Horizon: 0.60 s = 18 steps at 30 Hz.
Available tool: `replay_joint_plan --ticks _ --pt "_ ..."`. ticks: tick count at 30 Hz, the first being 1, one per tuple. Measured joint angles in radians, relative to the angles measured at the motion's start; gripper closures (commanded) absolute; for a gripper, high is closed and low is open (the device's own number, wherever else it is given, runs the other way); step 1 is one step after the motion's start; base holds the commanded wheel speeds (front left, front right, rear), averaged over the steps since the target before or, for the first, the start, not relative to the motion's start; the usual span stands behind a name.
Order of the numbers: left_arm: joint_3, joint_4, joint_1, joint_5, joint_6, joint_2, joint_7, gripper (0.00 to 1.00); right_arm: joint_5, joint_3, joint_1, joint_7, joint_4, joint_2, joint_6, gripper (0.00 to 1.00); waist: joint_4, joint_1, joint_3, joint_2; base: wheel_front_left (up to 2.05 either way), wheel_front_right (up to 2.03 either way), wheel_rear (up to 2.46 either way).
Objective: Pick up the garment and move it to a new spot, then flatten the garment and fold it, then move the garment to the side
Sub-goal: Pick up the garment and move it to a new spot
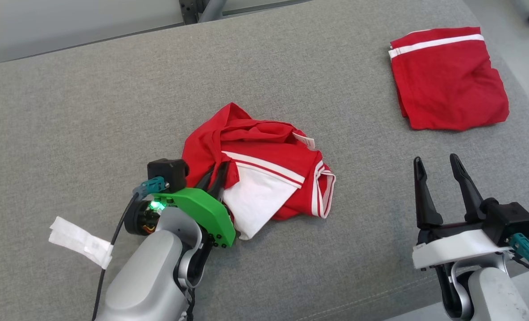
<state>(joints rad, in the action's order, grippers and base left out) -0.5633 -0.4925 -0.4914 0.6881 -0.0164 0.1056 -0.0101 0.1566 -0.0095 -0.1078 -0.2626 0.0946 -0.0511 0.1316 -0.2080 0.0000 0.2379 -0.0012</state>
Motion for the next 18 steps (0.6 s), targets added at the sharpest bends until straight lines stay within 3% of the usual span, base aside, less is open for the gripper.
replay_joint_plan --ticks 2,4,5,9,14,18 --pt "0.006 -0.041 -0.012 -0.001 0.009 -0.005 -0.039 1.00 0.000 -0.003 0.002 0.000 0.001 0.000 0.000 0.00 0.003 0.0000 -0.001 0.0000 0.00 0.00 0.00" --pt "0.006 -0.061 -0.023 -0.008 0.019 -0.006 -0.074 0.41 0.000 -0.005 0.008 0.000 0.003 0.000 0.000 0.00 0.010 0.0000 -0.005 0.0000 0.00 0.00 0.00" --pt "0.007 -0.064 -0.023 -0.007 0.027 -0.007 -0.088 0.00 0.000 -0.007 0.013 0.000 0.005 0.000 0.000 0.00 0.014 0.0000 -0.010 0.0000 0.00 0.00 0.00" --pt "0.013 -0.048 0.006 -0.024 0.032 0.025 -0.163 0.00 -0.003 -0.005 0.031 0.000 0.013 0.001 0.000 0.00 0.025 0.0000 -0.040 0.0000 0.00 0.00 0.00" --pt "0.046 0.035 0.096 -0.054 -0.007 0.088 -0.226 0.00 -0.020 -0.022 0.058 0.000 0.013 0.001 0.000 0.00 0.037 0.0000 -0.078 0.0000 0.00 0.00 0.00" --pt "0.085 0.152 0.209 -0.151 -0.101 0.161 -0.248 0.00 -0.052 -0.051 0.094 0.000 0.005 0.001 0.000 0.00 0.052 -0.0001 -0.115 0.0000 0.00 0.00 0.00"
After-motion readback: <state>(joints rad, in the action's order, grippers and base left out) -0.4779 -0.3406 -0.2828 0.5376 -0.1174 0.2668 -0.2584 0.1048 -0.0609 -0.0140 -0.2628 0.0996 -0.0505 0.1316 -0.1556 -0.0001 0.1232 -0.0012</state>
